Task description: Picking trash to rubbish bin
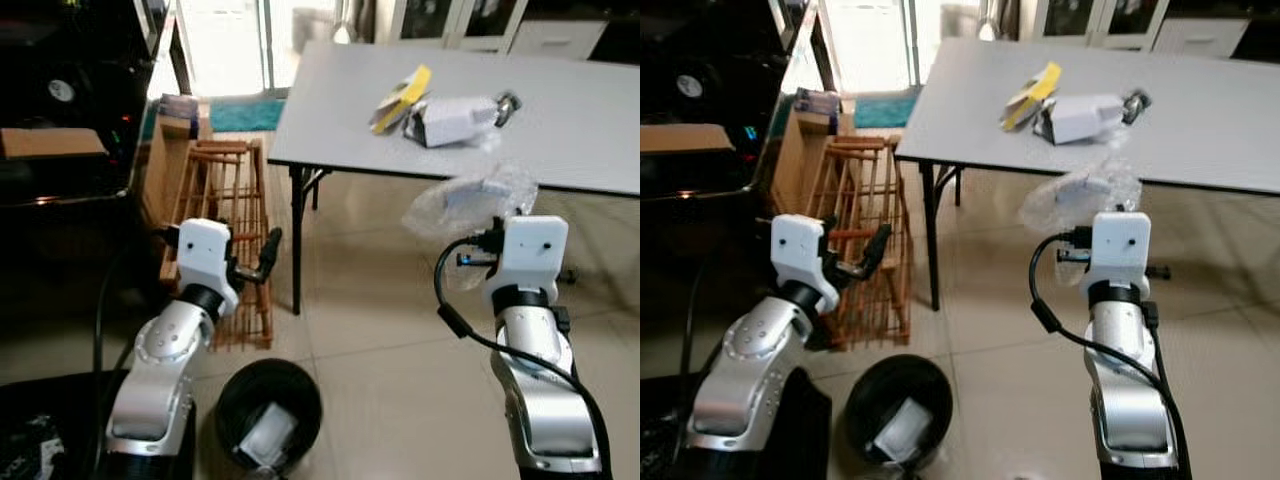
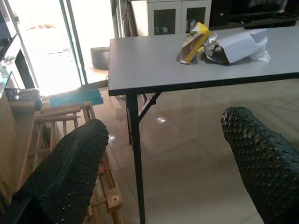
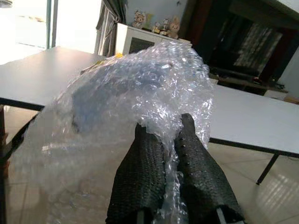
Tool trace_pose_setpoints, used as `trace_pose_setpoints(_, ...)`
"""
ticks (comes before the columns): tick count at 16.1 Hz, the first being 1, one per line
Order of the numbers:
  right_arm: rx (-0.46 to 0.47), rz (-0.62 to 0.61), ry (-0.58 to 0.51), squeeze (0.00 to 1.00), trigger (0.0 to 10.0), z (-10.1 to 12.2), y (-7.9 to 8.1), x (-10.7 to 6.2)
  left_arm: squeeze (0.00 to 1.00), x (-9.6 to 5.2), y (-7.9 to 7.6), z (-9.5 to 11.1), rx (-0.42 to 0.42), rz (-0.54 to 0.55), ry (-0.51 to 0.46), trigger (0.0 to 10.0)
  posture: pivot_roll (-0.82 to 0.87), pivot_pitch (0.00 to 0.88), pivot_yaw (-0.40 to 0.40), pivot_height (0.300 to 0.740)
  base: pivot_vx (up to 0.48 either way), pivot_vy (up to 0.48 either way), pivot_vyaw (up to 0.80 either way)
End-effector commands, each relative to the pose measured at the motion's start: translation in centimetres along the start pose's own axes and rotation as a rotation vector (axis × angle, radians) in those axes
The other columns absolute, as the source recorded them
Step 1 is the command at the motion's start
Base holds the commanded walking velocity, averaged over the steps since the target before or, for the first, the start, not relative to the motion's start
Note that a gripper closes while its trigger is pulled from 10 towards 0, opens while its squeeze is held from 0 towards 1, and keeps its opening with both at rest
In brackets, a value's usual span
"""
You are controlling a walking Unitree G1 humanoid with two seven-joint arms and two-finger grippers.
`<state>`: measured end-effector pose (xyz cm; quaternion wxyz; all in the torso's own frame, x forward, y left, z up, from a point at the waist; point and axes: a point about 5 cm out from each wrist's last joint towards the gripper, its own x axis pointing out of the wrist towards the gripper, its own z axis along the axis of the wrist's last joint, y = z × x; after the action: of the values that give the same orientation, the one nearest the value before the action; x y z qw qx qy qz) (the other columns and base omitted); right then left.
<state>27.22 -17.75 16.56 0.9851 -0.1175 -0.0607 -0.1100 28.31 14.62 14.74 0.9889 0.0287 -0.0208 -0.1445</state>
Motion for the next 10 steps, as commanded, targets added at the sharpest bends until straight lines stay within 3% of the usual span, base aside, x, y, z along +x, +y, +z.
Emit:
trace_pose_setpoints(1,-0.012,-0.013,0.009,0.00,10.0,-0.21,-0.48,0.13,0.00,0.16,-0.38,0.16,0.010,-0.015,-0.004,10.0,0.02,0.109,-0.001,0.740,0.000,0.000,0.00)
trace_pose_setpoints(8,-0.006,-0.009,0.011,0.00,10.0,-0.33,-0.13,0.23,0.00,0.25,-0.59,-0.06,0.008,-0.035,0.015,10.0,0.03,0.100,0.004,0.740,0.000,0.000,0.00)
trace_pose_setpoints(10,-0.005,-0.009,0.014,0.00,10.0,-0.42,-0.12,0.22,0.00,0.26,-0.56,-0.09,0.011,-0.040,0.018,10.0,0.03,0.100,0.007,0.740,-0.263,0.000,0.00)
